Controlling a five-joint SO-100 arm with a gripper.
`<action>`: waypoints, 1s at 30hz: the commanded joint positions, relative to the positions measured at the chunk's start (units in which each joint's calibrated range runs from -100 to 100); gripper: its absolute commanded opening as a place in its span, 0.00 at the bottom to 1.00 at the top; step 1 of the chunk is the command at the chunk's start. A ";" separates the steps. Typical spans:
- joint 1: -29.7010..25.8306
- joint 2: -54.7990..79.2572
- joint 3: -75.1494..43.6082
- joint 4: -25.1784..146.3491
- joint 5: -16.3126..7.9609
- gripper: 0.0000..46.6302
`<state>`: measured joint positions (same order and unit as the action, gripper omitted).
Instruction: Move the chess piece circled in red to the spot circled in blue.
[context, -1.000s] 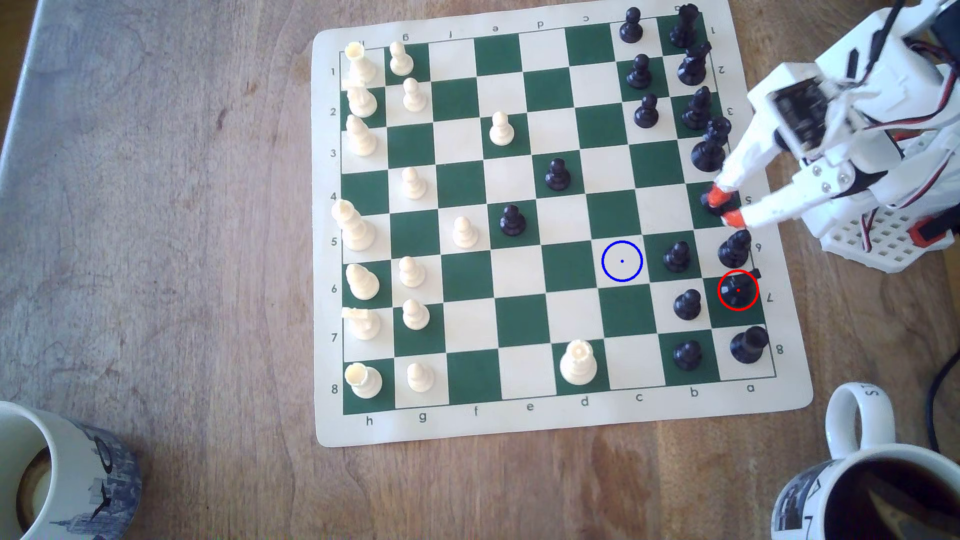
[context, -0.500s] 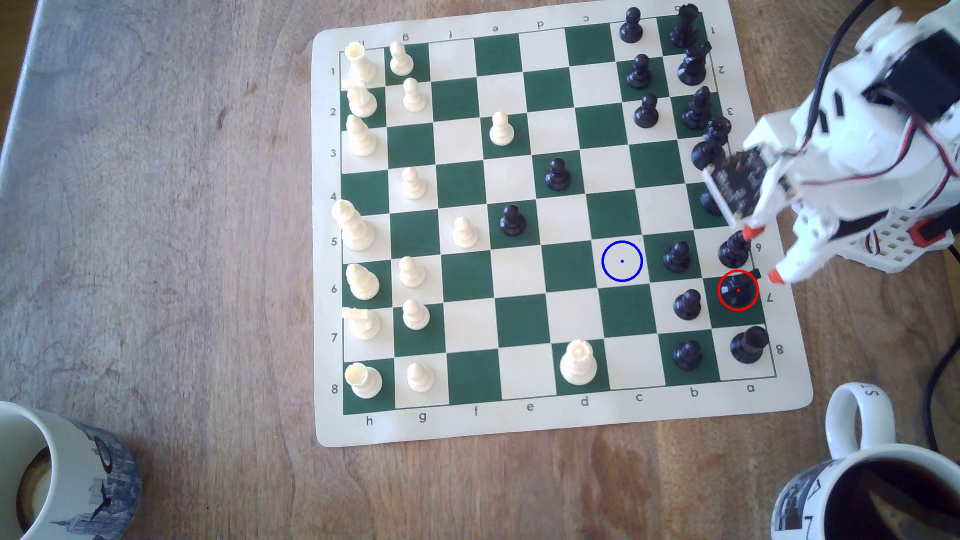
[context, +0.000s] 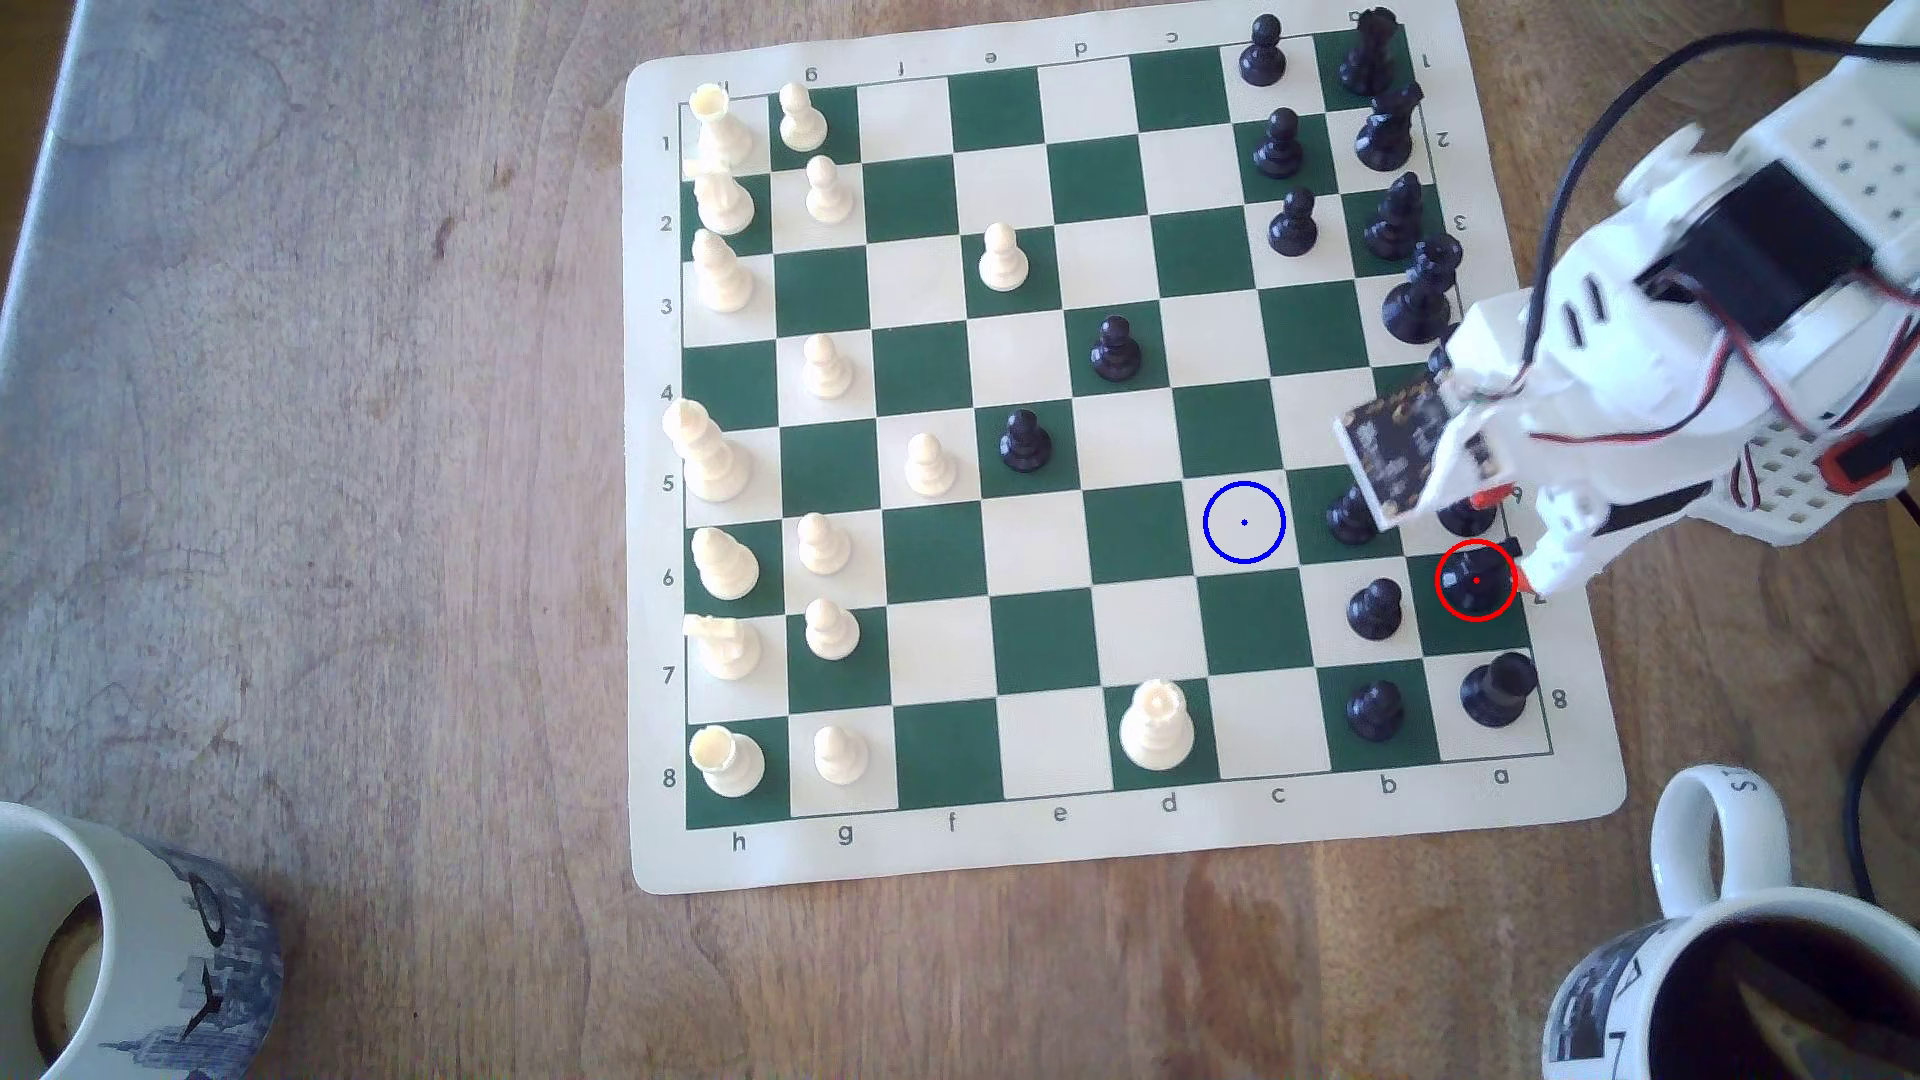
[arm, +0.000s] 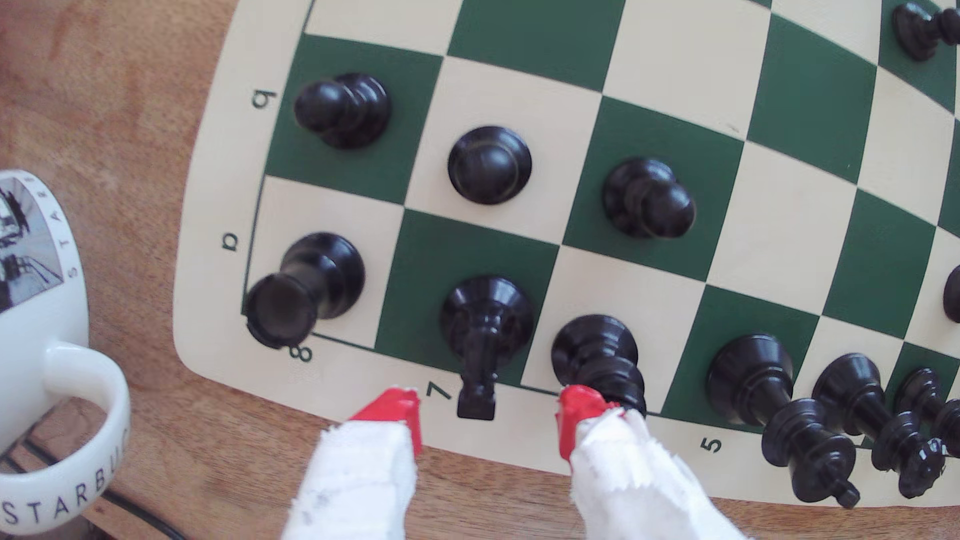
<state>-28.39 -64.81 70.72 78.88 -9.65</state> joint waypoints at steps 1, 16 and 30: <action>0.66 0.38 0.90 -3.04 0.44 0.33; -0.98 2.84 2.26 -6.57 0.49 0.28; -2.31 3.35 2.63 -6.73 0.68 0.16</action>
<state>-30.16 -62.13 73.88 72.75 -9.11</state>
